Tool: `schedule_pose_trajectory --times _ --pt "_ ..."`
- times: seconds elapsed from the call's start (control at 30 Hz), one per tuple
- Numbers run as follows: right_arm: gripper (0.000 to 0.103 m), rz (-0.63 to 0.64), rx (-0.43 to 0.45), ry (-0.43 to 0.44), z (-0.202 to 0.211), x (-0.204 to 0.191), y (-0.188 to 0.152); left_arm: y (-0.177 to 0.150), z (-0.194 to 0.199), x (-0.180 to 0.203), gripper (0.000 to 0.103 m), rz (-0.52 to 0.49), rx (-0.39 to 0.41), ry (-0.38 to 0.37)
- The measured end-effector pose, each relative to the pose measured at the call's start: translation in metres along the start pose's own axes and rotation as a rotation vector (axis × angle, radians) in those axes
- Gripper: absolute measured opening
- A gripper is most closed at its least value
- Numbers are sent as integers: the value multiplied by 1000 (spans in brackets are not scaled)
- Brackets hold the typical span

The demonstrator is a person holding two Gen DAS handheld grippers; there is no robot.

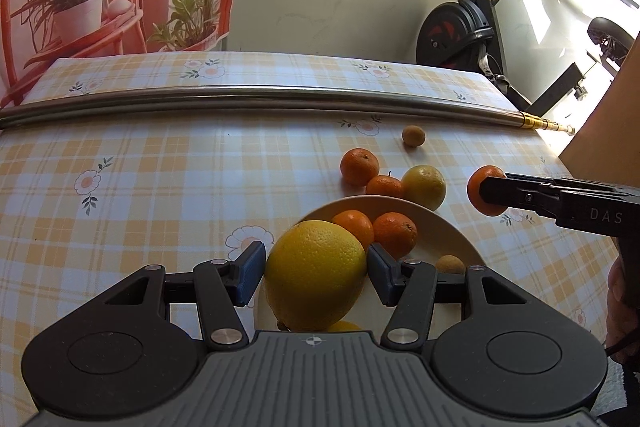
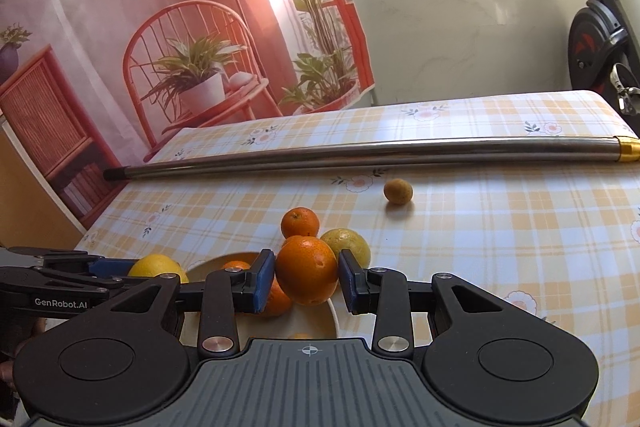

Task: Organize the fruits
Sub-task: 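Carry the lemon and orange over the beige plate with both tools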

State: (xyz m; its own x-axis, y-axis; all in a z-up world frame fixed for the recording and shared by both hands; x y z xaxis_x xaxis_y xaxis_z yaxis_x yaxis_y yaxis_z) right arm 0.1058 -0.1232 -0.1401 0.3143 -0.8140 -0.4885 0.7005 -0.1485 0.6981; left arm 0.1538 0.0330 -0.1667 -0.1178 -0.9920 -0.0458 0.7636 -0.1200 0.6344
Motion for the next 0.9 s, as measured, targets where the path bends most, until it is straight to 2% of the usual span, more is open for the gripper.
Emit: schedule_pose_trajectory --times 0.27,0.57,0.9 --pt "32 -2 -14 14 2 -2 -5 -1 6 3 58 -22 -30 -27" --pt "32 6 -35 28 1 -5 -8 -1 5 -4 59 49 -93 -120" --pt "32 0 -37 26 1 -4 -8 0 -6 -9 59 53 -118 -88"
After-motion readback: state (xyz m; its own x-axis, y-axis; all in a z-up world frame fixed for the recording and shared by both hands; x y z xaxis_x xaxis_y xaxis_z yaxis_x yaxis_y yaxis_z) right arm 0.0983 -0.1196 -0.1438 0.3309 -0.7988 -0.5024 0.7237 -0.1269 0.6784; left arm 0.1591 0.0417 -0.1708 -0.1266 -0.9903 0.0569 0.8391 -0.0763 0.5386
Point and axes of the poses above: each gripper's, at about its wrist camera, not at the fingertips, and z roughly against the way its jaws point, x to its right, y to its top, the point moved 2 cm from there along -z, roughly the way its jaws point, and after that the axes turned 15 degrees about y, right-handed, at the moved point
